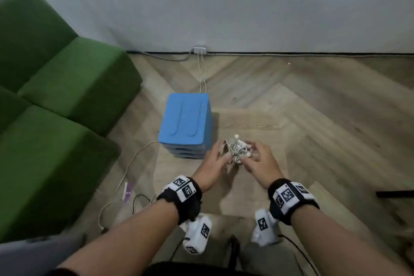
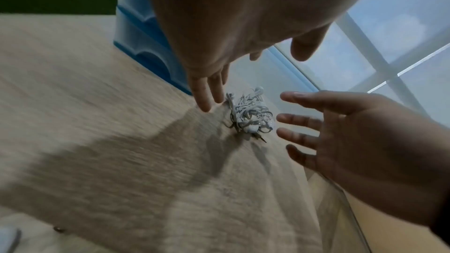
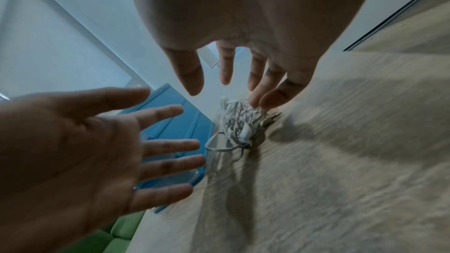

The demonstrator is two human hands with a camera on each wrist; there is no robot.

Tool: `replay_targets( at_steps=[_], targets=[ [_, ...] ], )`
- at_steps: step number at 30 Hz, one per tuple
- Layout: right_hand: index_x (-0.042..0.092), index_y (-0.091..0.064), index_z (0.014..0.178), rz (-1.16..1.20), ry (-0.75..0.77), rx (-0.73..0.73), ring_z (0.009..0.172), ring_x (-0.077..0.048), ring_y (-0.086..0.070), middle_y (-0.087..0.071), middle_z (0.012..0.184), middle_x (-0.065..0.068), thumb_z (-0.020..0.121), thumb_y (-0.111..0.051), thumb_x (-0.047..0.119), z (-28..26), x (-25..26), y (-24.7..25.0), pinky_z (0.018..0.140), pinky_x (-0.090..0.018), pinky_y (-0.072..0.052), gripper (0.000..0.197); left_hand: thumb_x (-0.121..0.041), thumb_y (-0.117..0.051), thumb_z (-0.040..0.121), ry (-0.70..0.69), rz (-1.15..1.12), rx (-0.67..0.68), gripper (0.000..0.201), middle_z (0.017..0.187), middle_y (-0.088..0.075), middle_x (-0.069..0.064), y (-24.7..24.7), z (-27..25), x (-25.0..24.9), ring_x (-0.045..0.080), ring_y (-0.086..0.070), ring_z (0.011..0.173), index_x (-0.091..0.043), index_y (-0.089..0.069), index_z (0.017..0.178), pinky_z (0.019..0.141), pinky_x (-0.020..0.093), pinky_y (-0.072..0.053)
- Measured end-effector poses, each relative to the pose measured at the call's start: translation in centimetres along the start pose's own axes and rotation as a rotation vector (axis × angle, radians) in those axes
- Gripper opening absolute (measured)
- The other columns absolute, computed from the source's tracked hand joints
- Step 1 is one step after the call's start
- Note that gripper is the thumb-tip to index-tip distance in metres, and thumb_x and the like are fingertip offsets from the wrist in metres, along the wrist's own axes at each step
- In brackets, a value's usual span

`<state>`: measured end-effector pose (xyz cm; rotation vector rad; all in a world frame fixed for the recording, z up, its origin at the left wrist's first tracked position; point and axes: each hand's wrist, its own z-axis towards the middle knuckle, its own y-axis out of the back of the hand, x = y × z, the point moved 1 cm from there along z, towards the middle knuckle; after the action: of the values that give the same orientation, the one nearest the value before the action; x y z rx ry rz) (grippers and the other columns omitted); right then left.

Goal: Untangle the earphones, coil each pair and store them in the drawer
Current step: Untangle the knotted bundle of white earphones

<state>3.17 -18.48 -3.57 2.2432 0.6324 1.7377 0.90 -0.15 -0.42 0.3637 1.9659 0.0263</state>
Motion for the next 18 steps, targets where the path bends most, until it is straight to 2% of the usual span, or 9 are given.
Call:
replay_targets(
  at_steps=[2, 3, 6, 8, 10, 13, 15, 16, 18],
  targets=[
    [0.064, -0.055, 0.115, -0.002, -0.006, -0.035, 0.105, -0.022, -0.065, -0.048, 0.116, 0.013, 0.066, -0.069, 0.058, 0.6, 0.1, -0.4, 0.097, -0.048, -0.055, 0.052, -0.074, -0.052, 0.084, 0.084, -0.03, -0.03, 0.094, 0.171, -0.025, -0.006, -0.2, 1.3, 0.4, 0.019, -0.026, 0.157, -0.042, -0.013, 0.164, 0.127, 0.055, -0.023],
    [0.064, -0.054, 0.117, 0.005, -0.005, -0.038, 0.104, -0.021, -0.065, -0.046, 0.115, 0.014, 0.066, -0.068, 0.06, 0.9, 0.0, -0.6, 0.099, -0.047, -0.055, 0.053, -0.077, -0.051, 0.082, 0.095, -0.042, -0.019, 0.095, 0.171, -0.027, 0.0, -0.3, 2.1, 0.9, 0.023, -0.029, 0.156, -0.046, -0.011, 0.163, 0.125, 0.059, -0.025],
    [0.054, -0.056, 0.124, 0.04, 0.001, -0.046, 0.098, -0.018, -0.065, -0.048, 0.114, 0.008, 0.065, -0.066, 0.059, 1.1, -0.1, -1.4, 0.1, -0.045, -0.054, 0.059, -0.074, -0.05, 0.081, 0.123, -0.044, -0.006, 0.095, 0.171, -0.027, -0.003, -0.6, 3.1, 1.9, 0.023, -0.031, 0.155, -0.044, -0.013, 0.163, 0.123, 0.059, -0.029],
    [0.051, -0.056, 0.122, 0.009, 0.036, -0.057, 0.101, -0.017, -0.063, -0.05, 0.114, 0.006, 0.07, -0.069, 0.049, 1.3, -0.3, -2.0, 0.1, -0.045, -0.053, 0.054, -0.074, -0.049, 0.079, 0.087, -0.034, 0.002, 0.088, 0.168, -0.033, -0.004, -0.8, 3.5, 2.5, 0.023, -0.036, 0.151, -0.05, -0.022, 0.159, 0.12, 0.059, -0.034],
    [0.047, -0.058, 0.121, 0.013, 0.075, -0.076, 0.103, -0.016, -0.063, -0.053, 0.114, 0.006, 0.076, -0.073, 0.033, 2.0, -1.3, -2.6, 0.1, -0.044, -0.053, 0.05, -0.066, -0.048, 0.086, 0.044, 0.021, 0.001, 0.072, 0.158, -0.047, -0.002, -0.8, 4.3, 3.3, 0.023, -0.047, 0.142, -0.049, -0.034, 0.154, 0.117, 0.058, -0.04],
    [0.041, -0.061, 0.117, 0.072, 0.115, -0.092, 0.102, -0.015, -0.068, -0.067, 0.113, 0.007, 0.072, -0.071, 0.034, 2.7, -2.5, -3.4, 0.095, -0.047, -0.056, 0.047, -0.046, -0.047, 0.101, 0.019, 0.033, 0.009, 0.05, 0.134, -0.063, 0.001, -0.7, 4.8, 3.3, 0.022, -0.062, 0.118, -0.04, -0.043, 0.151, 0.105, 0.045, -0.049],
    [0.036, -0.061, 0.115, 0.095, 0.12, -0.086, 0.098, -0.015, -0.071, -0.073, 0.108, 0.008, 0.077, -0.074, 0.028, 2.7, -2.8, -3.7, 0.092, -0.046, -0.057, 0.041, -0.034, -0.045, 0.109, 0.047, -0.036, 0.025, 0.038, 0.107, -0.062, 0.0, -0.6, 4.6, 3.0, 0.019, -0.06, 0.094, -0.032, -0.046, 0.147, 0.087, 0.038, -0.049],
    [0.033, -0.06, 0.113, 0.103, 0.121, -0.09, 0.095, -0.017, -0.071, -0.074, 0.104, 0.007, 0.08, -0.076, 0.023, 2.6, -2.9, -3.8, 0.09, -0.046, -0.057, 0.038, -0.031, -0.044, 0.11, 0.06, -0.062, 0.032, 0.035, 0.099, -0.058, -0.001, -0.5, 4.6, 3.0, 0.017, -0.058, 0.088, -0.029, -0.047, 0.145, 0.083, 0.037, -0.048],
    [0.031, -0.059, 0.107, 0.146, 0.113, -0.09, 0.09, -0.022, -0.073, -0.076, 0.098, 0.001, 0.079, -0.077, 0.019, 2.2, -3.0, -3.9, 0.086, -0.047, -0.059, 0.036, -0.031, -0.047, 0.109, 0.074, -0.055, 0.045, 0.03, 0.096, -0.057, -0.002, -0.5, 4.5, 3.2, 0.016, -0.058, 0.086, -0.026, -0.048, 0.139, 0.079, 0.035, -0.048]
  ],
)
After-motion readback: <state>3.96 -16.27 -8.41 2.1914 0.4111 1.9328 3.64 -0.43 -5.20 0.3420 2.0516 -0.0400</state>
